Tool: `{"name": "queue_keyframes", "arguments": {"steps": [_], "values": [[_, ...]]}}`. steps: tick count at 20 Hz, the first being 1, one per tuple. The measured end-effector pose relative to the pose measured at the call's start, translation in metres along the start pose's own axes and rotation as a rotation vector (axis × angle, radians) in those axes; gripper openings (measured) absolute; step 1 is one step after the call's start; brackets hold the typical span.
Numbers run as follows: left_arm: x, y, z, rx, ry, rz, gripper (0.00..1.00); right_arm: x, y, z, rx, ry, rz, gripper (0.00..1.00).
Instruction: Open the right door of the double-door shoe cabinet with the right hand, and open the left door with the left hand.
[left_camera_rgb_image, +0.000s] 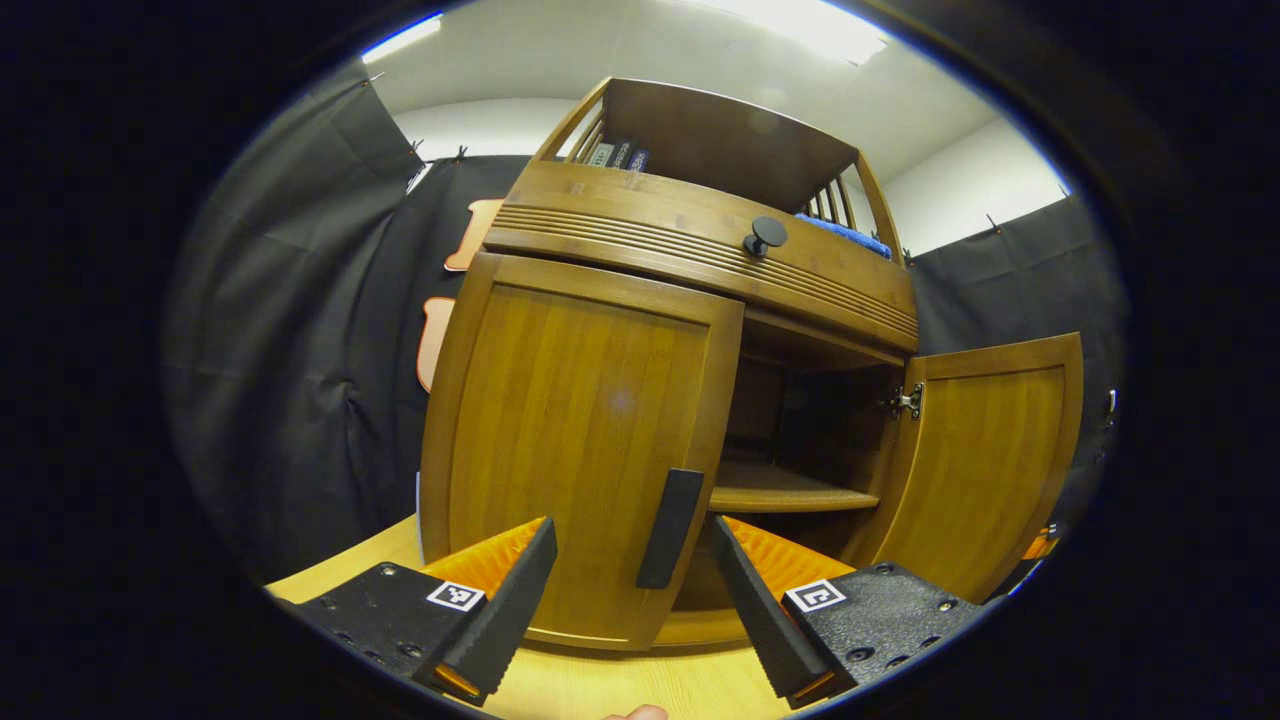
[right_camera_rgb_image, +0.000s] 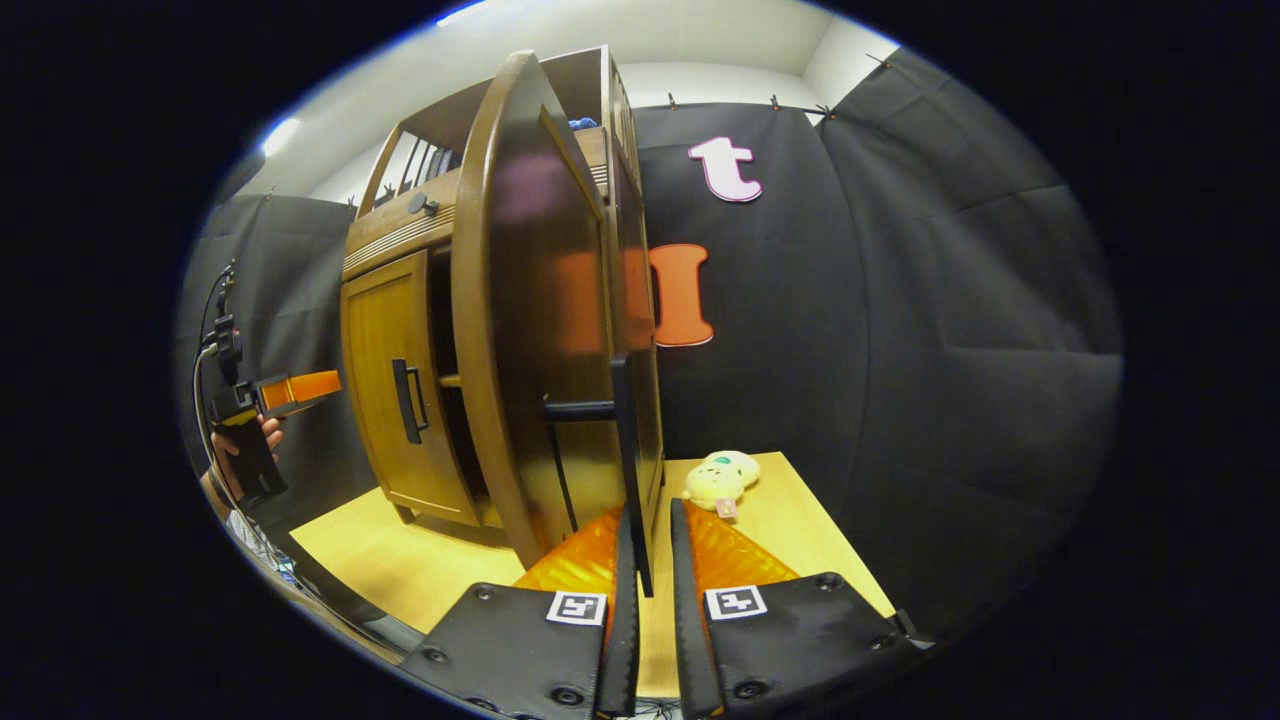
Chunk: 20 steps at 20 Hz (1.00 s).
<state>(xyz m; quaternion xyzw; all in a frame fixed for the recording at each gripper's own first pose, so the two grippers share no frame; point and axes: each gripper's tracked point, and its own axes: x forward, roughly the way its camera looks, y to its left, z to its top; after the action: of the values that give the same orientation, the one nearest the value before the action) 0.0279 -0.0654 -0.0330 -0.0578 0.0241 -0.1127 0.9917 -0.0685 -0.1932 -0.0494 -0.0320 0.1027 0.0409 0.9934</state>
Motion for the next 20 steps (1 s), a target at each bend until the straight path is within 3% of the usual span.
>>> {"name": "queue_keyframes", "arguments": {"steps": [10, 14, 16, 17, 18, 19, 20], "values": [[0.014, -0.003, -0.013, 0.024, 0.041, -0.037, 0.91, -0.064, -0.007, 0.005, 0.093, -0.029, -0.273, 0.23], [0.018, -0.001, -0.020, 0.044, 0.069, -0.024, 0.91, -0.086, 0.039, 0.038, 0.127, -0.086, -0.232, 0.23], [0.018, 0.000, -0.023, 0.049, 0.072, -0.025, 0.94, -0.078, 0.061, 0.043, 0.113, -0.098, -0.209, 0.23], [0.018, 0.000, -0.022, 0.047, 0.066, -0.023, 0.90, -0.074, 0.069, 0.045, 0.103, -0.103, -0.204, 0.23], [0.019, 0.000, -0.022, 0.049, 0.062, -0.022, 0.94, -0.069, 0.076, 0.048, 0.098, -0.113, -0.195, 0.23], [0.019, 0.000, -0.021, 0.053, 0.056, -0.025, 0.94, -0.064, 0.086, 0.050, 0.096, -0.123, -0.180, 0.34], [0.019, -0.001, -0.021, 0.063, 0.051, -0.031, 0.94, -0.058, 0.092, 0.052, 0.088, -0.126, -0.175, 0.23]]}}
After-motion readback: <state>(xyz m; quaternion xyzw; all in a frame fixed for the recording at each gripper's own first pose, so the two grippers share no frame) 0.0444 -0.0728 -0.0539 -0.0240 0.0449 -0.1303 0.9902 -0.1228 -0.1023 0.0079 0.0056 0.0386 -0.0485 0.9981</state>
